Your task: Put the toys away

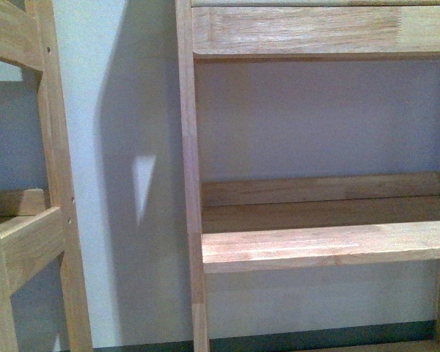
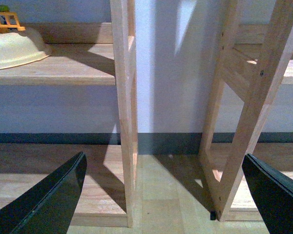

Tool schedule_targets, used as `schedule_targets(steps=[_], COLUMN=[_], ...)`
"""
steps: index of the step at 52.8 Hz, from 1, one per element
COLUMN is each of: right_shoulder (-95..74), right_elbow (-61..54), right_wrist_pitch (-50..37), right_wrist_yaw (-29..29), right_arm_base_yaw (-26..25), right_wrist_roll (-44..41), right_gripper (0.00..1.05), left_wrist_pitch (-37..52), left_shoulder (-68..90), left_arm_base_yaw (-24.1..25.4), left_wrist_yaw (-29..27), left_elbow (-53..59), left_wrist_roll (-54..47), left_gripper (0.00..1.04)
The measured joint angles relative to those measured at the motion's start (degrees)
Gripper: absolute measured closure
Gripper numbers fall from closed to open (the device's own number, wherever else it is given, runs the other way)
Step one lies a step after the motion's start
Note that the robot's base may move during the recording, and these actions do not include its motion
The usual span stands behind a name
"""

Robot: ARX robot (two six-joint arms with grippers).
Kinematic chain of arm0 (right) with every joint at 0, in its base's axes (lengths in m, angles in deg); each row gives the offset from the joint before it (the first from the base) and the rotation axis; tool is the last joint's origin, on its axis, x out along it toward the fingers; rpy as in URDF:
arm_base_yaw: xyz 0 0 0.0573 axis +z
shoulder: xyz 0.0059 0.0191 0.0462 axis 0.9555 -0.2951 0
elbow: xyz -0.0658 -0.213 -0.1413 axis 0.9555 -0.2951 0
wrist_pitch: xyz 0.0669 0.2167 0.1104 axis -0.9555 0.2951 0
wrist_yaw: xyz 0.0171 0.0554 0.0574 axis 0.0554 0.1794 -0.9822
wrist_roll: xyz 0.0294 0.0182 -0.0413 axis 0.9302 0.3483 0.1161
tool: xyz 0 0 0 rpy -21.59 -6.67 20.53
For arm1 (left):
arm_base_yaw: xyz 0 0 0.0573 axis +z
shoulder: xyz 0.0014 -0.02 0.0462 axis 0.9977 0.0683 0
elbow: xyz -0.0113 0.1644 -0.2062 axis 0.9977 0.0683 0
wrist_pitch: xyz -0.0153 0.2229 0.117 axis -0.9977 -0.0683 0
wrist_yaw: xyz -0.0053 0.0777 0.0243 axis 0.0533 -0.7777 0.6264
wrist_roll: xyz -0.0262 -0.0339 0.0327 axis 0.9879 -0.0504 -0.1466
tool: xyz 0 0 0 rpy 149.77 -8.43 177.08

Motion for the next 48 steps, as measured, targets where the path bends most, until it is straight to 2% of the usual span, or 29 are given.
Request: schedule_targets(steps=[7,20,48], right_shoulder=[2.1,4.2,7.4], right_elbow=[-2.9,-6.1,-10.3], right_wrist_pitch=[-0.9,-1.9,-2.8], right_wrist_yaw=[-0.5,-0.5,-0.6], right_arm_base_yaw=[-0.3,-0.3,-0.4], right_wrist_roll=[-1.2,-1.9,-2.0], right_gripper=[0.65,1.02,1.01], left_wrist_pitch=[0.0,0.0,0.0], left_shoulder=[0.0,0.0,0.0], left_arm_base_yaw=[0.0,0.0,0.0], left_wrist_yaw=[0.0,0.0,0.0], left_elbow=[0.0,0.0,0.0], left_wrist_roll=[0.0,0.0,0.0], left_gripper=[0.06,0.06,0.06])
